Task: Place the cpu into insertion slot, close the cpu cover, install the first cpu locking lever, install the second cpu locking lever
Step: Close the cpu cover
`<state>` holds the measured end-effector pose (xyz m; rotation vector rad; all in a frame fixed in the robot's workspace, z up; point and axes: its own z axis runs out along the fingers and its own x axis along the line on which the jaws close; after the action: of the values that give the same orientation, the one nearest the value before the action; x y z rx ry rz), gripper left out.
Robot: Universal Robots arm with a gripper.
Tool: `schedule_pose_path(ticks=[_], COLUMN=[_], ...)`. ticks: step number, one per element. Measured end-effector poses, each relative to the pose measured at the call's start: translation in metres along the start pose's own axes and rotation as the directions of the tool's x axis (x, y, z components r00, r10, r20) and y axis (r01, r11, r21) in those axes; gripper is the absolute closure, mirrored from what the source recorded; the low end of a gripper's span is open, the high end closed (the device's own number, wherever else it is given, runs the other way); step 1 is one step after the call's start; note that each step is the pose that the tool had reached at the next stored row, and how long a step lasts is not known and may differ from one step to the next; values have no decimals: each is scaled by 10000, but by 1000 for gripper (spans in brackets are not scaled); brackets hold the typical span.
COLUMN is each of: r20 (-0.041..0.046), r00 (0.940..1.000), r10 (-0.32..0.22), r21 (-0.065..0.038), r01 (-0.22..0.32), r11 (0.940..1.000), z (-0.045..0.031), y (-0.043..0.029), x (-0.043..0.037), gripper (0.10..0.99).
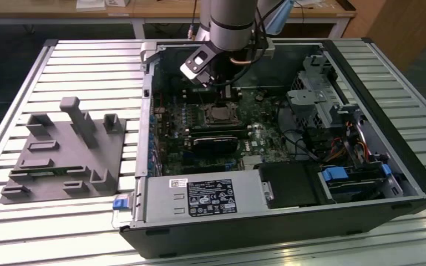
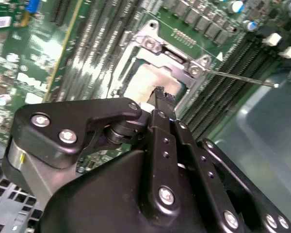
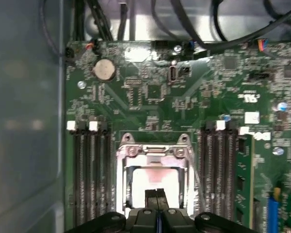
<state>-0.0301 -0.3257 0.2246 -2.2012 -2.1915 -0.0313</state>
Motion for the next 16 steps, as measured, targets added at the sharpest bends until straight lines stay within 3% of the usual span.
schedule_pose_path(ticks=[1, 3, 11, 16], r20=[-80, -145, -124, -124], r00=[10000, 9999, 9999, 9999], r10=[-12, -28, -38, -47], r21=[-11, -63, -205, -209], r01=[12, 27, 35, 44], r11=[10000, 10000, 9998, 9998], z=[5, 16, 48, 49], y=[-5, -8, -10, -10], x=[-2, -12, -22, -22], gripper=[980, 980, 980, 980])
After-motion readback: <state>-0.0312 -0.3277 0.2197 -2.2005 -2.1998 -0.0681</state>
